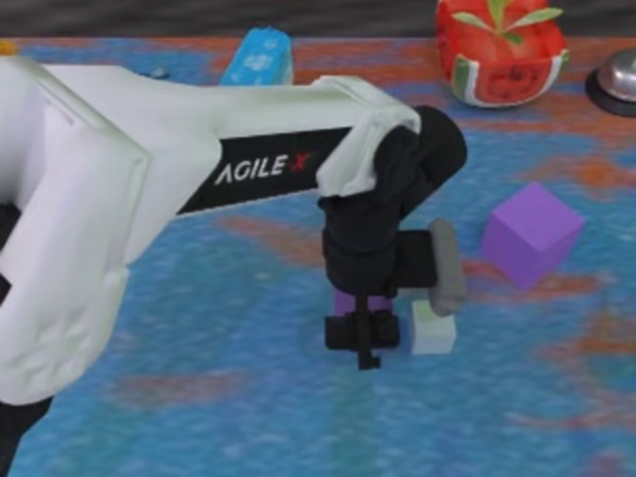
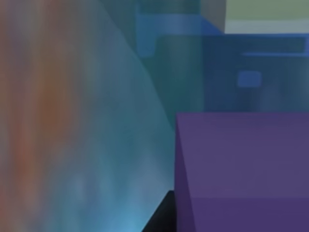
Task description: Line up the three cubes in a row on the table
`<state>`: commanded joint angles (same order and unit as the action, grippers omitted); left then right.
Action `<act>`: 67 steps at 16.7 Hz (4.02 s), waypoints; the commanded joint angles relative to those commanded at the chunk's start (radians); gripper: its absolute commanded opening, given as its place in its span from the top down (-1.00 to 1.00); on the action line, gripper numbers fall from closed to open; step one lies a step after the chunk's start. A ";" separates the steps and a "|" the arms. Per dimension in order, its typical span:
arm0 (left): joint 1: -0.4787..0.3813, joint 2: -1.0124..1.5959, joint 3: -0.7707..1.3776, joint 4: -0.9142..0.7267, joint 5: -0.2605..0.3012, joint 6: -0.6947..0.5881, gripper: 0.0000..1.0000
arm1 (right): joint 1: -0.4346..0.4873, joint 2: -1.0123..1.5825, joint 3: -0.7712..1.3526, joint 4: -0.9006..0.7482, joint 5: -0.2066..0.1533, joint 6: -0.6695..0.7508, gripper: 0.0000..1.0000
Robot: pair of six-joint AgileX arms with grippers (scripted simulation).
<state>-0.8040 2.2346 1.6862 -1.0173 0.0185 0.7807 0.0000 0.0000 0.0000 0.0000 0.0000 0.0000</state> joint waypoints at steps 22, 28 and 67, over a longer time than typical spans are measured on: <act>0.012 -0.030 0.112 -0.140 0.001 0.003 -1.00 | 0.000 0.000 0.000 0.000 0.000 0.000 -1.00; 0.024 -0.056 0.191 -0.247 -0.001 0.000 -1.00 | 0.000 0.000 0.000 0.000 0.000 0.000 -1.00; 0.824 -2.235 -1.686 1.017 -0.019 -0.781 -1.00 | 0.276 2.160 1.838 -1.249 0.003 -0.376 -1.00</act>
<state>0.0200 0.0000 0.0000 0.0000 0.0000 0.0000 0.2764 2.1599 1.8380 -1.2493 0.0029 -0.3763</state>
